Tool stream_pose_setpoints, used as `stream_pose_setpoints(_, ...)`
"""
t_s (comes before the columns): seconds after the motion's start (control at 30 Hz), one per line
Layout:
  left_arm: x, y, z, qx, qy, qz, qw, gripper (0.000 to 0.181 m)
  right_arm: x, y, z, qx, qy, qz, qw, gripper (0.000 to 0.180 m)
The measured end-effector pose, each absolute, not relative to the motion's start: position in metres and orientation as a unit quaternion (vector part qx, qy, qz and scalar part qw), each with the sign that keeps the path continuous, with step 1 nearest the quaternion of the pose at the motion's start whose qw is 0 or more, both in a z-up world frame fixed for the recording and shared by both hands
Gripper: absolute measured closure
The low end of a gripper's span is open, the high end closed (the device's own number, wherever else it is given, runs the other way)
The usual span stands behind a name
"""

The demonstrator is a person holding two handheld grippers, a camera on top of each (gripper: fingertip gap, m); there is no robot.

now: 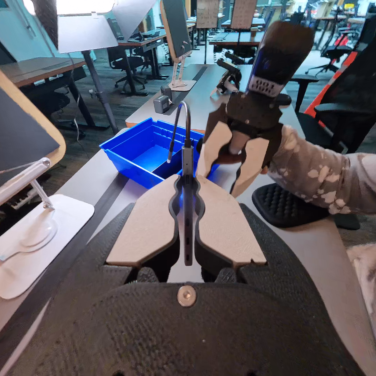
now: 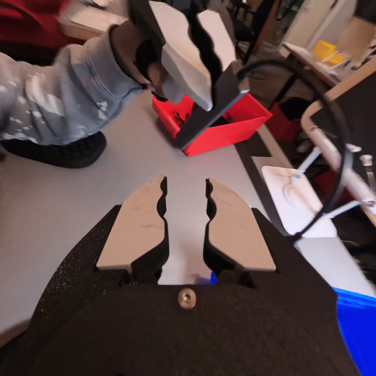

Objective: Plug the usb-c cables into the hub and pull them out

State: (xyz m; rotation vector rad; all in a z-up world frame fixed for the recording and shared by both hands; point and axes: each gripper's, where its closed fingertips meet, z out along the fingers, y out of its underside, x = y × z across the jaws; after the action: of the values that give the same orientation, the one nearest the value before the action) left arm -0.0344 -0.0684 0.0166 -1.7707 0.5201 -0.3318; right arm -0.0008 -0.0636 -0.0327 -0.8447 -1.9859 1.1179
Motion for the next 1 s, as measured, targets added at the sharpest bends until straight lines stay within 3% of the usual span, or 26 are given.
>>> stream_pose_setpoints(0.33,0.007,-0.078,0.0,-0.725,0.368,-0.094,0.574,0.17,0.0,-0.081,-0.008,-0.263,-0.747,0.457,0.405,0.15)
stream_pose_setpoints(0.77,0.024,-0.078,-0.004,-0.721,0.374,-0.132,0.569,0.171,-0.008,-0.099,-0.027,-0.252,-0.761,0.466,0.375,0.167)
stream_pose_setpoints(0.9,0.017,-0.083,0.008,-0.708,0.359,-0.153,0.589,0.149,0.0,-0.097,-0.013,-0.242,-0.742,0.5,0.374,0.17)
stream_pose_setpoints(1.0,0.012,-0.093,0.006,-0.709,0.369,-0.175,0.575,0.146,0.008,-0.094,0.003,-0.236,-0.718,0.541,0.37,0.17)
